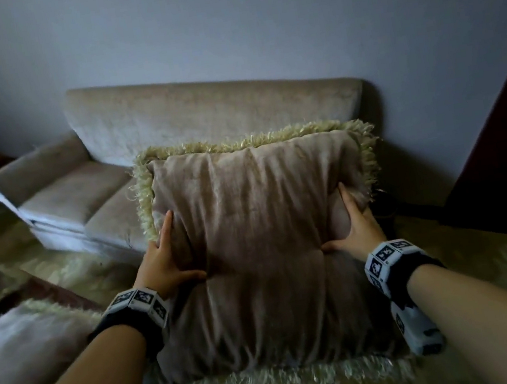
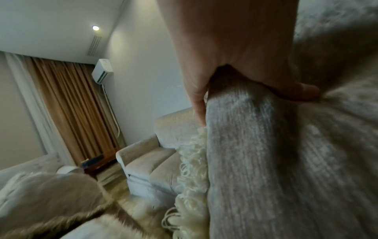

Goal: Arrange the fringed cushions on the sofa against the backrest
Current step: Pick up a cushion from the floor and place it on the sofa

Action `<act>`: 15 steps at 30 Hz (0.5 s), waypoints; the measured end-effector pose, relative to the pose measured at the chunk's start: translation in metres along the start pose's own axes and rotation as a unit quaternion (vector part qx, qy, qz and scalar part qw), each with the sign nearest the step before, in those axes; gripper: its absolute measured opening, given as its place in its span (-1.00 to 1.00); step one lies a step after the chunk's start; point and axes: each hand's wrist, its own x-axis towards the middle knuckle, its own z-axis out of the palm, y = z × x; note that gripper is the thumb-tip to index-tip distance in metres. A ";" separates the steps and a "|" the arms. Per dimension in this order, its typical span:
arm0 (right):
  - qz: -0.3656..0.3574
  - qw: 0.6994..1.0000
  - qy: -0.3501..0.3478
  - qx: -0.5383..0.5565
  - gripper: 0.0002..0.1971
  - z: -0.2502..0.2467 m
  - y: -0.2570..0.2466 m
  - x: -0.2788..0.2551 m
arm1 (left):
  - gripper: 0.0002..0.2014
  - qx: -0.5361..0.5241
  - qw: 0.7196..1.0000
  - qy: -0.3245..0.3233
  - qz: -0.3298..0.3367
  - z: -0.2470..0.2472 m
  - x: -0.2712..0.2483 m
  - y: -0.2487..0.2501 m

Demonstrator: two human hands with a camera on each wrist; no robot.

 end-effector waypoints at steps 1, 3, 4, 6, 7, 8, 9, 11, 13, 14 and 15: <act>-0.005 1.000 0.006 -0.001 0.35 -0.001 -0.010 0.015 | 0.37 0.001 1.000 0.002 0.006 -0.006 0.020 0.001; -0.014 1.000 0.024 -0.005 0.37 0.000 -0.027 0.048 | 0.38 0.005 1.000 0.004 0.026 -0.017 0.065 0.003; -0.013 0.999 0.034 -0.013 0.38 0.001 -0.035 0.067 | 0.38 0.011 0.999 0.004 0.033 -0.022 0.090 0.004; -0.001 0.998 0.053 -0.014 0.39 0.004 -0.048 0.103 | 0.38 0.013 0.999 0.003 0.043 -0.030 0.139 0.005; 0.006 0.998 0.057 -0.006 0.39 0.005 -0.057 0.121 | 0.38 0.009 0.999 0.006 0.050 -0.033 0.163 0.005; 0.012 0.998 0.059 0.004 0.38 0.005 -0.066 0.137 | 0.38 0.007 0.998 0.009 0.055 -0.037 0.185 0.006; 0.018 0.998 0.059 0.011 0.36 0.006 -0.074 0.154 | 0.37 0.006 0.998 0.010 0.055 -0.040 0.207 0.007; 0.031 0.998 0.057 0.015 0.34 0.009 -0.086 0.183 | 0.36 0.020 0.998 0.003 0.055 -0.046 0.246 0.008; 0.028 0.997 0.072 0.019 0.33 0.013 -0.094 0.215 | 0.36 0.025 0.998 0.004 0.057 -0.050 0.285 0.012; 0.026 0.996 0.078 0.023 0.33 0.013 -0.097 0.232 | 0.36 0.027 0.998 0.003 0.060 -0.051 0.305 0.014; 0.028 0.996 0.080 0.026 0.32 0.014 -0.100 0.249 | 0.36 0.029 0.998 0.001 0.061 -0.049 0.325 0.015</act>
